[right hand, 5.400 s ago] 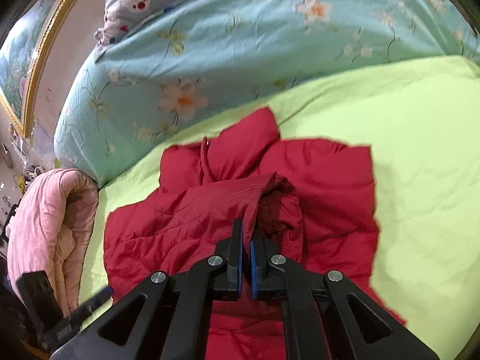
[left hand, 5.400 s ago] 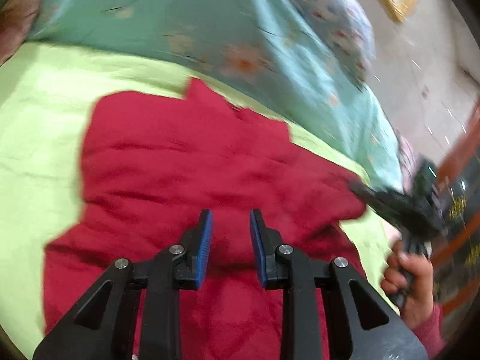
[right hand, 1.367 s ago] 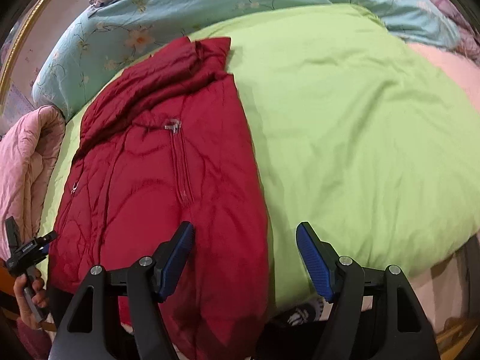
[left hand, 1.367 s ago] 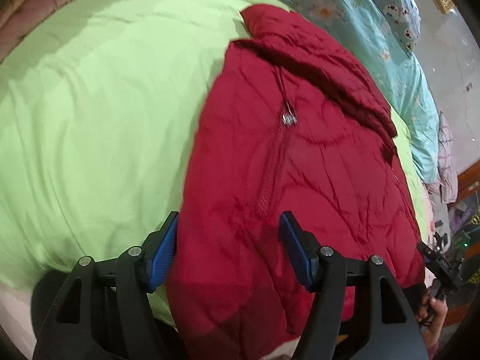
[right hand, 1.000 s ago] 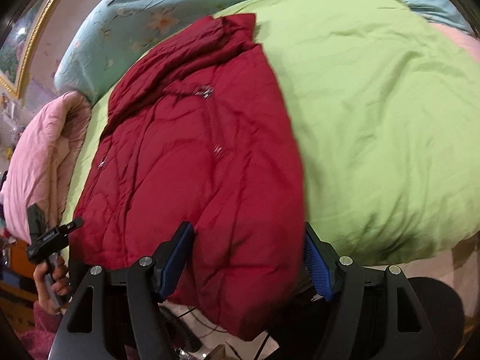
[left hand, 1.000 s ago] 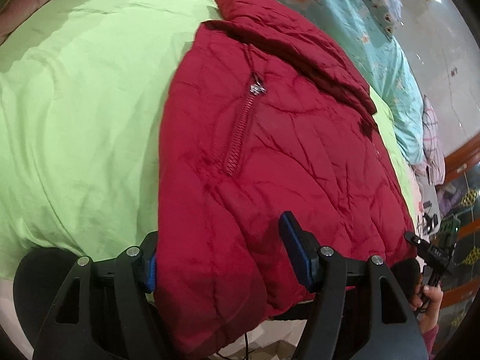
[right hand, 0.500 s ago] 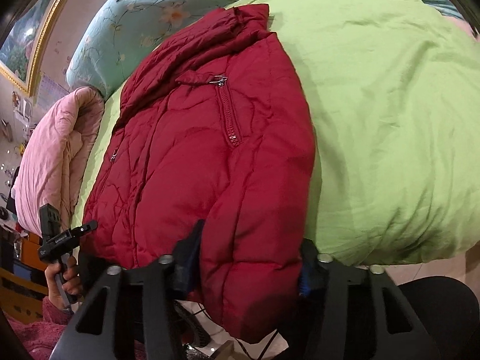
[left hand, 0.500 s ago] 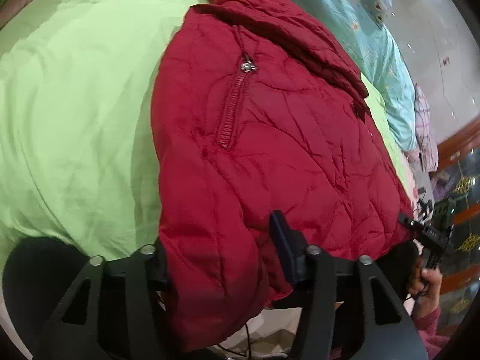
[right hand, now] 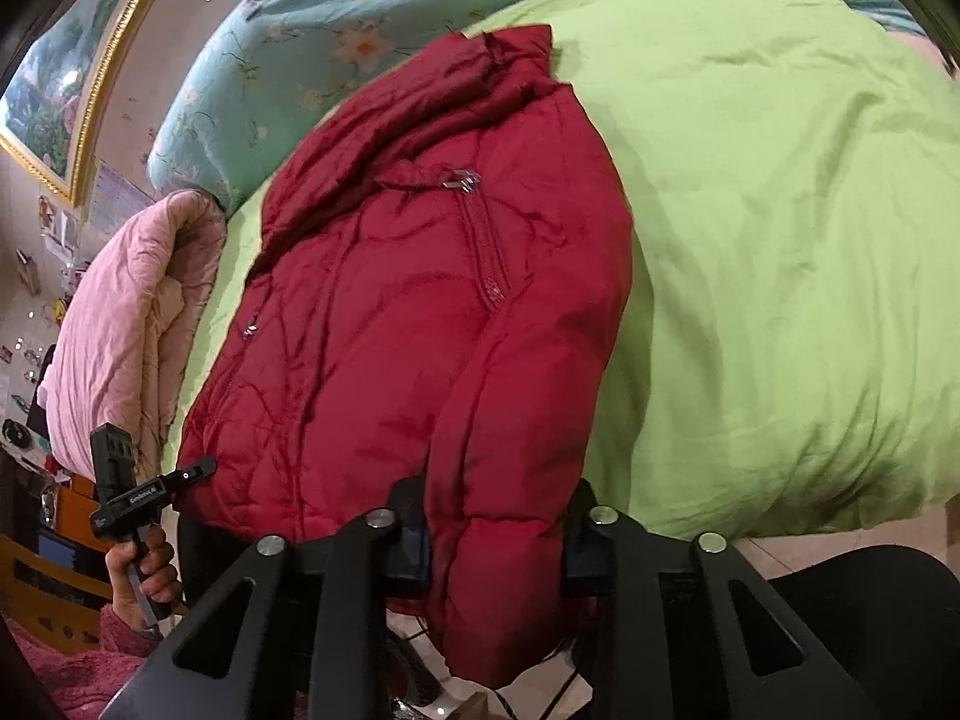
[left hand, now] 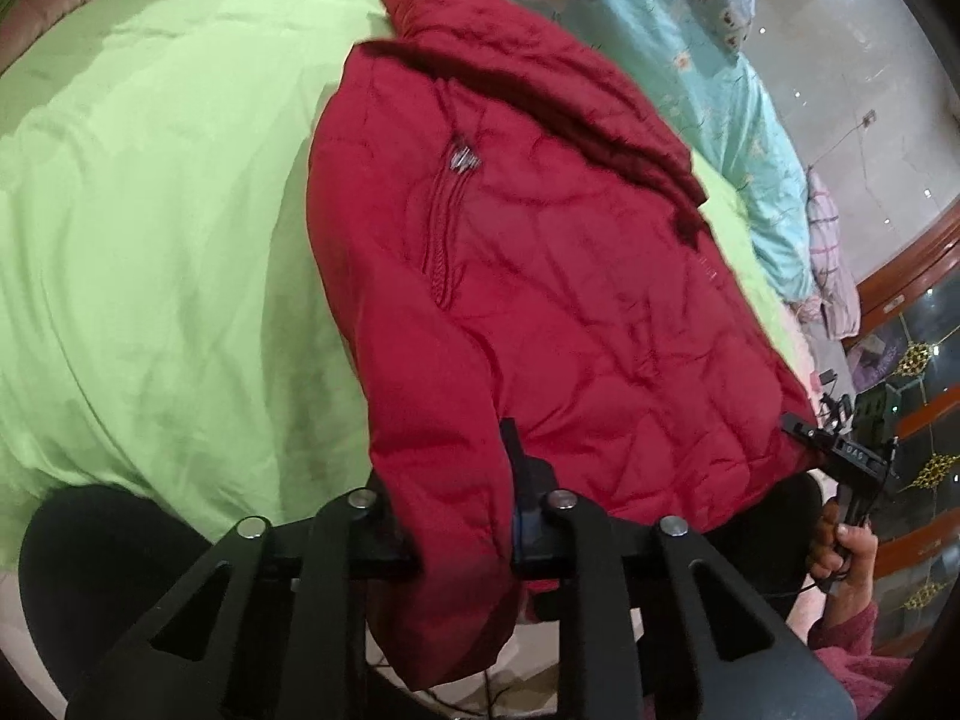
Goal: Fold large clothes
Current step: 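Grasp the hem with both tools and lift it toward the collar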
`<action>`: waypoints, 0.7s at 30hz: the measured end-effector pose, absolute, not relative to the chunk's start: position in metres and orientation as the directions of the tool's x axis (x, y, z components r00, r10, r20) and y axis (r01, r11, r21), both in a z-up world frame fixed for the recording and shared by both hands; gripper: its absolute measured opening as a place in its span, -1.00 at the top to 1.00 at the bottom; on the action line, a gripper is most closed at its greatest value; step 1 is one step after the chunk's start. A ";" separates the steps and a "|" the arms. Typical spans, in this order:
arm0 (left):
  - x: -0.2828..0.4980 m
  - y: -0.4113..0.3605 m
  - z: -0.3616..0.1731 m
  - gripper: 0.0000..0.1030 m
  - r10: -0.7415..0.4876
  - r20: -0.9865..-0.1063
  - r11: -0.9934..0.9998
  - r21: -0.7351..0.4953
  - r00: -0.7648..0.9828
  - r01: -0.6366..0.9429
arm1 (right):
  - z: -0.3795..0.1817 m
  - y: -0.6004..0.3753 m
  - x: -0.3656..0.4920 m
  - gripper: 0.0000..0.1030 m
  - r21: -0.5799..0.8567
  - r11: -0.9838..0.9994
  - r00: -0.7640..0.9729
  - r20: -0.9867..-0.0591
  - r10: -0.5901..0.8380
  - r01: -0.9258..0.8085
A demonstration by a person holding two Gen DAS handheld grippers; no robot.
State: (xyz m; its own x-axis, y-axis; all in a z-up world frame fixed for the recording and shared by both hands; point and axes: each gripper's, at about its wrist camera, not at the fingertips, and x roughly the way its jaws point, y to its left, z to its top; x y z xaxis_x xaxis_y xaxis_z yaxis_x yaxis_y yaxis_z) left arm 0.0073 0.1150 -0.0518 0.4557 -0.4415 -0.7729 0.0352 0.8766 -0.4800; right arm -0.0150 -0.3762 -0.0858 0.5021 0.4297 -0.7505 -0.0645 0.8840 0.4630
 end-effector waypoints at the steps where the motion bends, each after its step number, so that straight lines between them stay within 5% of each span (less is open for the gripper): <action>1: 0.008 0.115 -0.047 0.70 -0.445 -0.764 0.874 -0.484 0.467 0.041 | -0.083 -0.376 -0.015 0.54 0.467 0.881 0.508 -0.744 0.435 -0.071; 21: 0.078 0.108 0.050 0.72 -0.431 -0.585 0.866 -0.482 0.687 0.132 | 0.008 -0.372 0.029 0.60 0.536 0.819 0.692 -0.512 0.510 -0.207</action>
State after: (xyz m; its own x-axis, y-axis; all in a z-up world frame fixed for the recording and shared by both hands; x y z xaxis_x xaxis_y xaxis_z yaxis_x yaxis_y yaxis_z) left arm 0.0781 0.1085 0.0503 0.6872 -0.4309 -0.5849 0.1323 0.8659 -0.4825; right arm 0.0292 -0.3722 0.0078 0.6916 0.5098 -0.5117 -0.2072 0.8187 0.5355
